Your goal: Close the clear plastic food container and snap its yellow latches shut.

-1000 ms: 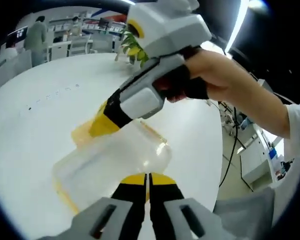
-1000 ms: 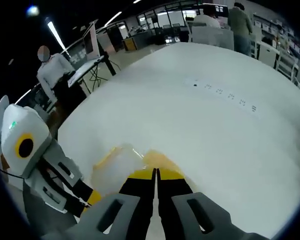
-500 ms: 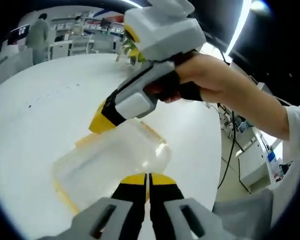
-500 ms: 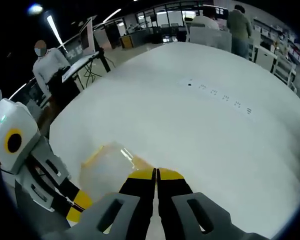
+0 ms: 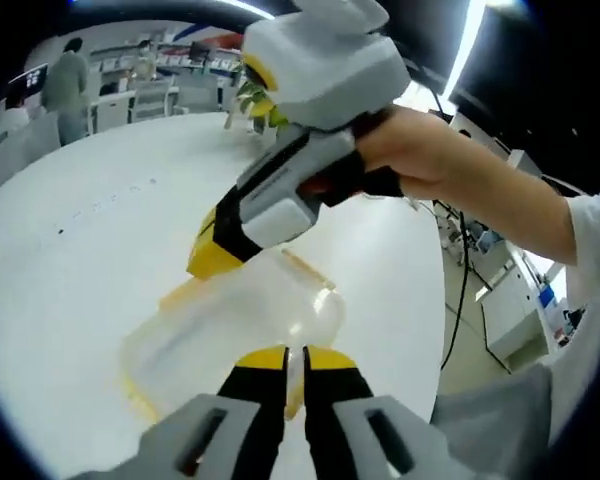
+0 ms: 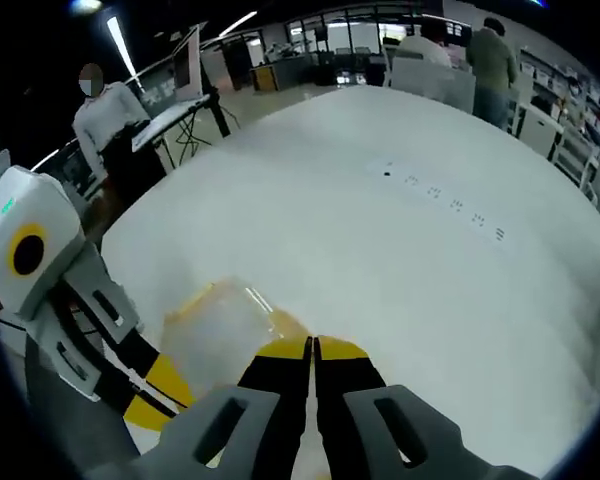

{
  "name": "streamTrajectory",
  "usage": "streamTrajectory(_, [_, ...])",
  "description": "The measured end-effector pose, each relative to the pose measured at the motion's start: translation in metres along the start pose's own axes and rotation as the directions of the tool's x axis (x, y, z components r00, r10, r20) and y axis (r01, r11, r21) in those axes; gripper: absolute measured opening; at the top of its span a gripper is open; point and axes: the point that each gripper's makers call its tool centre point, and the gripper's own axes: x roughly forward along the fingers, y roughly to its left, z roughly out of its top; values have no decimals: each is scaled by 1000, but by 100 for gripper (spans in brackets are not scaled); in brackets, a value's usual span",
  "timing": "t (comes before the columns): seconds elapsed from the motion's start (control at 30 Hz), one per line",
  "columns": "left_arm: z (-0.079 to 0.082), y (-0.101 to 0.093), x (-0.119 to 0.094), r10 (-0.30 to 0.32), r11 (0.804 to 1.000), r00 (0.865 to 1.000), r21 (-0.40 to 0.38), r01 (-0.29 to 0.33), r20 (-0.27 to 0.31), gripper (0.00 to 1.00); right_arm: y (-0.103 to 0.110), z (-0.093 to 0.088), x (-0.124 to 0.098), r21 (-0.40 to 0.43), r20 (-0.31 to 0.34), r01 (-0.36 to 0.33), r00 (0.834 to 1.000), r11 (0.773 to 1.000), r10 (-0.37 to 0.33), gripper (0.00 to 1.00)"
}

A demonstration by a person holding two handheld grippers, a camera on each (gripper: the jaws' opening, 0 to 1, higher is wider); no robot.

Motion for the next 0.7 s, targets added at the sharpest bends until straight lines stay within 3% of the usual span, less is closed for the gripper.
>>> streamTrajectory(0.1, [3, 5, -3, 21, 995, 1000, 95, -19, -21, 5, -1, 2, -3, -20, 2, -15, 1000, 1000, 15, 0])
streamTrajectory(0.17, [1, 7, -4, 39, 981, 998, 191, -28, -54, 6, 2, 3, -6, -43, -3, -24, 1000, 999, 24, 0])
streamTrajectory(0.3, [-4, 3, -2, 26, 960, 994, 279, 4, -106, 15, 8, 3, -10, -87, -19, -46, 999, 995, 45, 4])
streamTrajectory(0.37, [-4, 3, -1, 31, 936, 992, 353, 13, -121, 16, 9, 2, -12, -132, -33, -48, 998, 990, 44, 5])
streamTrajectory(0.53, [0, -2, 1, -7, 944, 995, 329, 39, -99, 23, 7, 2, -11, -186, -70, -52, 997, 981, 39, 10])
streamTrajectory(0.63, [-2, 1, -2, 3, 924, 993, 380, 44, -122, 25, 10, 0, -12, -218, -96, -77, 994, 973, 57, 12])
streamTrajectory(0.7, [-2, 1, -2, 3, 921, 992, 386, 46, -125, 30, 12, -1, -12, -231, -117, -95, 991, 968, 69, 16])
